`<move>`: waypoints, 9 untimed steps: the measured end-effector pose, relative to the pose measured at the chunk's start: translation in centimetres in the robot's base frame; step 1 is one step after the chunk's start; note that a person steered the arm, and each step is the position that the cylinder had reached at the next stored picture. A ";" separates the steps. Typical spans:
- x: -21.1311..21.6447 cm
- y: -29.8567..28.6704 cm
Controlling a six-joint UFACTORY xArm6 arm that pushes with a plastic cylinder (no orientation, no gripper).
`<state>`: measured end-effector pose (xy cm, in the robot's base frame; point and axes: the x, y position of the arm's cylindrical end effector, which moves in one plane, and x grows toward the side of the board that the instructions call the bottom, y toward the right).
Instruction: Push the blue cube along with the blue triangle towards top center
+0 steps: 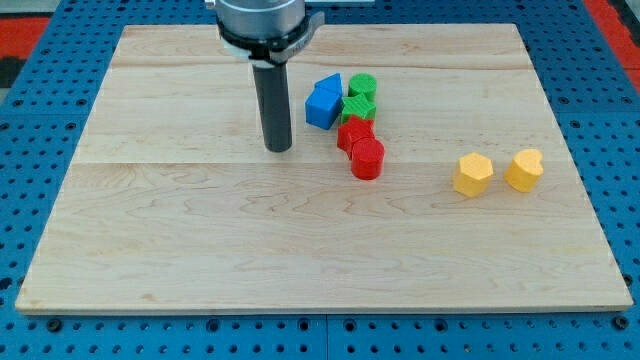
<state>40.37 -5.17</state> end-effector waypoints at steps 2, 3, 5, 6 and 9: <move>-2.6 1.0; 0.8 1.0; -0.3 1.1; -1.8 2.6; -4.9 5.9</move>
<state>35.49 0.69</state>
